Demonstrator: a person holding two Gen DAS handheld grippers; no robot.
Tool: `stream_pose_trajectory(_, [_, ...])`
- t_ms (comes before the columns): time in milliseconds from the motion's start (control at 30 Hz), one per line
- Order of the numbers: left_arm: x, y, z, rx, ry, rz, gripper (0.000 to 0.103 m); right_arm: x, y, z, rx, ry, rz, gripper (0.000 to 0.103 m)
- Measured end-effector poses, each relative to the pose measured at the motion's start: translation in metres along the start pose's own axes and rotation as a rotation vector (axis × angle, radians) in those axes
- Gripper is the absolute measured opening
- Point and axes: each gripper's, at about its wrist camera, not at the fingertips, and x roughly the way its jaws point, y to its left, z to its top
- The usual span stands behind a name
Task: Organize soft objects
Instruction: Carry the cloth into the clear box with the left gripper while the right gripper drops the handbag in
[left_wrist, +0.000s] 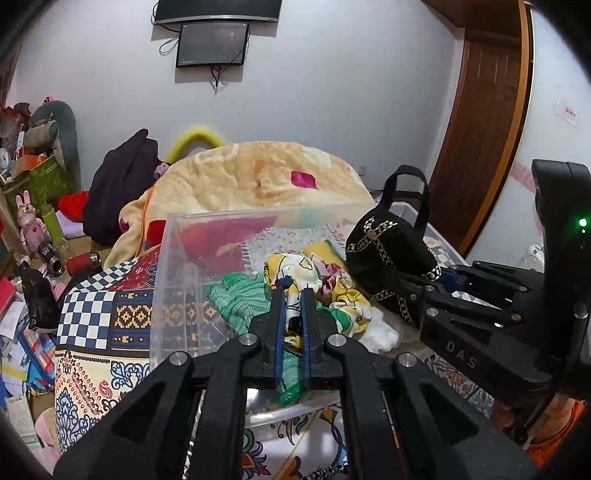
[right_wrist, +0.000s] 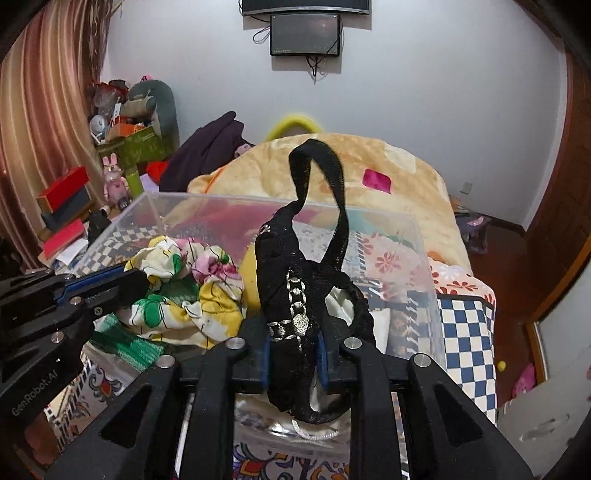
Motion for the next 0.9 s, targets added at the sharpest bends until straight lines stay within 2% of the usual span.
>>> stream_pose_trajectory(67, [0.0, 0.001, -0.001, 0.001, 0.004, 0.002, 0.009, -0.004, -0.001, -0.001, -0.006, 0.005, 0.008, 0.02])
stream_pose_trajectory(200, [-0.009, 0.004, -0.002, -0.017, 0.004, -0.015, 0.014, -0.014, -0.004, -0.004, -0.02, 0.004, 0.008, 0.032])
stream_pose_trajectory(333, [-0.022, 0.008, -0.002, -0.025, -0.007, -0.031, 0.015, -0.029, -0.008, -0.005, -0.016, -0.025, 0.013, 0.045])
stream_pose_trajectory(433, [-0.036, 0.007, -0.002, -0.027, -0.028, -0.041, 0.016, -0.042, -0.01, -0.006, -0.011, -0.053, 0.023, 0.047])
stream_pose_trajectory(567, [-0.061, 0.006, -0.004, -0.024, -0.075, -0.052, 0.031, -0.064, -0.009, -0.008, -0.011, -0.099, 0.037, 0.051])
stream_pose_trajectory(633, [-0.074, 0.004, -0.006, -0.01, -0.098, -0.046, 0.035, -0.076, -0.008, -0.011, -0.014, -0.131, 0.038, 0.06])
stream_pose_trajectory(700, [-0.083, 0.002, -0.009, 0.008, -0.112, -0.039, 0.039, -0.084, -0.005, -0.014, -0.017, -0.152, 0.041, 0.064])
stream_pose_trajectory(767, [-0.092, 0.001, -0.015, 0.022, -0.12, -0.029, 0.043, -0.091, -0.004, -0.019, -0.013, -0.158, 0.066, 0.064])
stream_pose_trajectory(900, [-0.099, 0.003, -0.032, 0.033, -0.097, -0.026, 0.046, -0.091, 0.004, -0.031, -0.016, -0.144, 0.1, 0.065])
